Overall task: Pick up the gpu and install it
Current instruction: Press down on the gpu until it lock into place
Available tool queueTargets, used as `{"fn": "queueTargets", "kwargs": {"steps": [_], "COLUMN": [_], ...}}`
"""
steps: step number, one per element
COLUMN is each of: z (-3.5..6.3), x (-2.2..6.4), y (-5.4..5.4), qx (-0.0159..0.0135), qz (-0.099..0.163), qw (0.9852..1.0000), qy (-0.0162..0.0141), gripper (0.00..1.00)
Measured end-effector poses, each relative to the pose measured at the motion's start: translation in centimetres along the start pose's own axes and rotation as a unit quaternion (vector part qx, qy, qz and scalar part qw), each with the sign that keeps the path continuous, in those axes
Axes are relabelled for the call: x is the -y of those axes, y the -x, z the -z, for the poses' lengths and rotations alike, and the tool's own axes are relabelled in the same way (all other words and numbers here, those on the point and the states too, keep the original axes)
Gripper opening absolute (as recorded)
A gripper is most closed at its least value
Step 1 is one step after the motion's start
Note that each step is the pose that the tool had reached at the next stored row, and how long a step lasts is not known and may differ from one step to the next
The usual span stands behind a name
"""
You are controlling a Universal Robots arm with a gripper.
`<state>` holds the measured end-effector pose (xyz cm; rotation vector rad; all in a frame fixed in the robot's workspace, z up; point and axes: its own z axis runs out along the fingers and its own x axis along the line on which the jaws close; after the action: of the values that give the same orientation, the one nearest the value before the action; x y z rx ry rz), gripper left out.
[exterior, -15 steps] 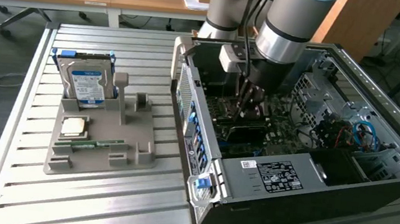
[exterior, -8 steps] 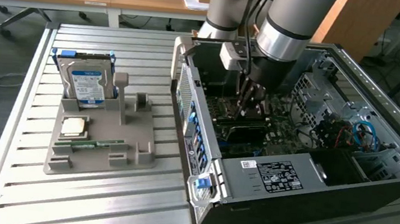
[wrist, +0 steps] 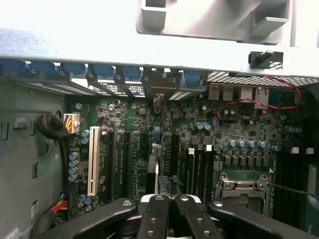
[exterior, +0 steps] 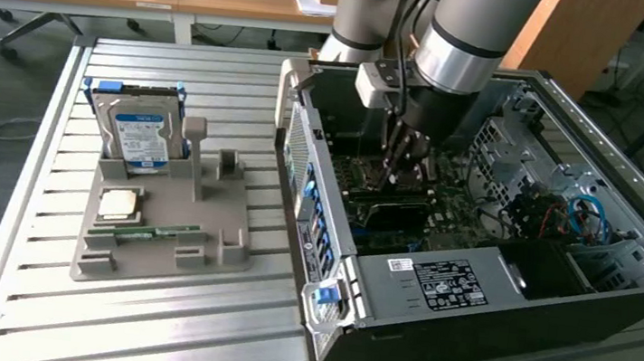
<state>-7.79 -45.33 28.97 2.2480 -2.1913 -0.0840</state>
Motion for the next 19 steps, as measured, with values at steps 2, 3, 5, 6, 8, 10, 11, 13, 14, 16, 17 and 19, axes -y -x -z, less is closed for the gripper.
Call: {"fn": "queueTargets", "kwargs": {"steps": [2, 3, 5, 6, 8, 10, 11, 13, 14, 16, 17, 19], "z": [0.19, 0.29, 0.44, 0.52, 0.68, 0.83, 0.91, 1.07, 1.14, 1.30, 1.37, 1.55], "x": [-0.01, -0.01, -0.02, -0.02, -0.03, -0.03, -0.03, -0.04, -0.05, -0.05, -0.05, -0.06], "y": [0.0, 0.0, 0.0, 0.0, 0.0, 0.0, 0.0, 0.0, 0.0, 0.0, 0.1, 0.1], "qx": [0.0000, 0.0000, 0.0000, 0.0000, 0.0000, 0.0000, 0.0000, 0.0000, 0.0000, 0.0000, 0.0000, 0.0000], "qz": [0.000, 0.000, 0.000, 0.000, 0.000, 0.000, 0.000, 0.000, 0.000, 0.000, 0.000, 0.000], "qw": [1.0000, 1.0000, 1.0000, 1.0000, 1.0000, 1.0000, 1.0000, 1.0000, 1.0000, 1.0000, 1.0000, 1.0000], "qy": [0.0000, 0.0000, 0.0000, 0.0000, 0.0000, 0.0000, 0.0000, 0.0000, 0.0000, 0.0000, 0.0000, 0.0000], "gripper": [0.11, 0.11, 0.11, 0.11, 0.11, 0.11, 0.11, 0.11, 0.11, 0.11, 0.11, 0.11]}}
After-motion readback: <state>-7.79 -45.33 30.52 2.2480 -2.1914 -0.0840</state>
